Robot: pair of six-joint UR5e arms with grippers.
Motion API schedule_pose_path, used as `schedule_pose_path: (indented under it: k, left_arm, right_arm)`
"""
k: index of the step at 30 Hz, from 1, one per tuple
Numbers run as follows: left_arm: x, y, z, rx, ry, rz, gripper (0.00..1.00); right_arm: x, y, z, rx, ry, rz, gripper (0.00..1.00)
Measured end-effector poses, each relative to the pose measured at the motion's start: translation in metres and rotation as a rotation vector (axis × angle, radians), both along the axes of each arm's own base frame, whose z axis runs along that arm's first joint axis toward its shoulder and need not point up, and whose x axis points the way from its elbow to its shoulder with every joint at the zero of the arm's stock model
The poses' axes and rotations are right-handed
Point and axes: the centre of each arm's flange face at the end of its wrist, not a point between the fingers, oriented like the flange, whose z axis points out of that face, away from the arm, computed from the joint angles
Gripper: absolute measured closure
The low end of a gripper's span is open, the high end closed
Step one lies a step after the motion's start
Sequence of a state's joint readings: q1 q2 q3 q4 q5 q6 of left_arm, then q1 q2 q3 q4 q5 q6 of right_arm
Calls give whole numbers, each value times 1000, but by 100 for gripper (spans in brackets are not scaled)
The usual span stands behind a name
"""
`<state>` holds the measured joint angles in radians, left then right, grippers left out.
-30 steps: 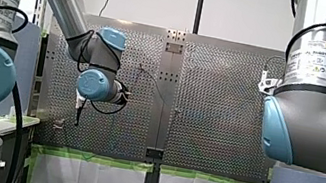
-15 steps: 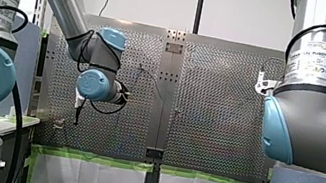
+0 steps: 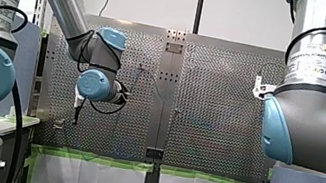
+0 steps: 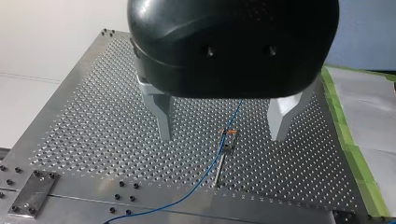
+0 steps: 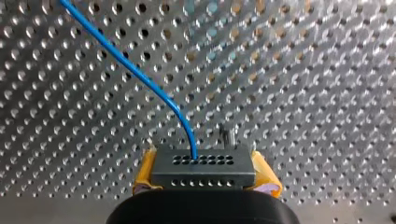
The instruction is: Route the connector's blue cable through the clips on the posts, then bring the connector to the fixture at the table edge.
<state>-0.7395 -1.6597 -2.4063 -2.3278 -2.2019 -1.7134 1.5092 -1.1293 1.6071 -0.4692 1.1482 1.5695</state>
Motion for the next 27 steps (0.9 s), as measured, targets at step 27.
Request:
schedule_pose_path:
  k: [27]
  left_arm:
    - [0, 1, 0, 4, 0, 12, 0]
  right_arm:
    - [-30, -14, 12, 2, 14, -42, 79]
